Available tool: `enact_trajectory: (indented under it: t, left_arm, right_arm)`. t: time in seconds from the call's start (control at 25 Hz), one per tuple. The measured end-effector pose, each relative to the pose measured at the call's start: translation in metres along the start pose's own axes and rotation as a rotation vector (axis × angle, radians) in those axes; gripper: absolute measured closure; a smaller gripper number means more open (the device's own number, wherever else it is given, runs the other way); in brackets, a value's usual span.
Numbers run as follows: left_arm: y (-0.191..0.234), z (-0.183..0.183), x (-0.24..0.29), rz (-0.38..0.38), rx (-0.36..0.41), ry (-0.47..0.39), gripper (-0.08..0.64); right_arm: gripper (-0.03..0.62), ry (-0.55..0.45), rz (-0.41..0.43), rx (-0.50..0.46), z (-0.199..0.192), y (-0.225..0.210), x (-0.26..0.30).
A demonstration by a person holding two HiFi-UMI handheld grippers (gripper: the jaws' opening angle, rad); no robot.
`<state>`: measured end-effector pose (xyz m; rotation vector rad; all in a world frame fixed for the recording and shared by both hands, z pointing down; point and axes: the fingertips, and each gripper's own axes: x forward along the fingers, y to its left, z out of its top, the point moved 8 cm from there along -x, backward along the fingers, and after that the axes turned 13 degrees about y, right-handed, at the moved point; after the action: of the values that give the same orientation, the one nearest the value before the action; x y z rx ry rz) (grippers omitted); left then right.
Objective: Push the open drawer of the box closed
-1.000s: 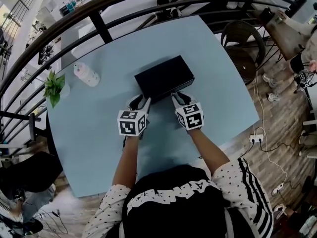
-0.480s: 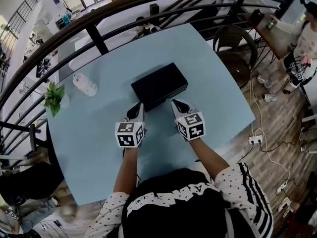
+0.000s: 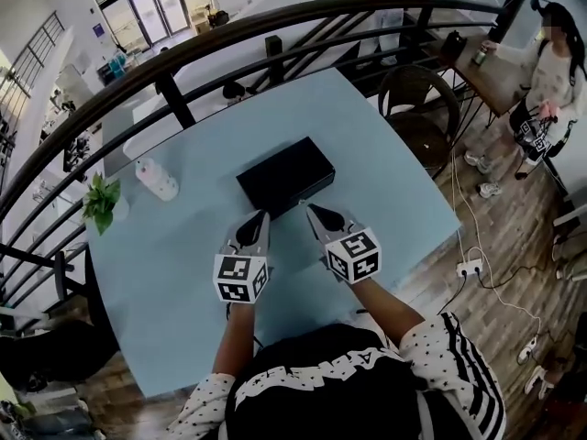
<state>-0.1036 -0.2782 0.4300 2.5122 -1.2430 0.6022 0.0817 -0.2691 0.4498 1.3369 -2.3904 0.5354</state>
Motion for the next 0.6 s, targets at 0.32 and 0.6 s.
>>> enact_trajectory:
  t: [0.32, 0.6]
  left_arm:
    - [-0.018, 0.007, -0.024, 0.003, 0.027, -0.033, 0.56]
    - [-0.026, 0.007, -0.036, 0.005, 0.043, -0.031, 0.56]
  right_arm:
    - [0.595, -0.053, 0.015, -0.026, 0.006, 0.016, -0.029]
    - [0.595, -0.073, 0.024, -0.04, 0.008, 0.027, -0.043]
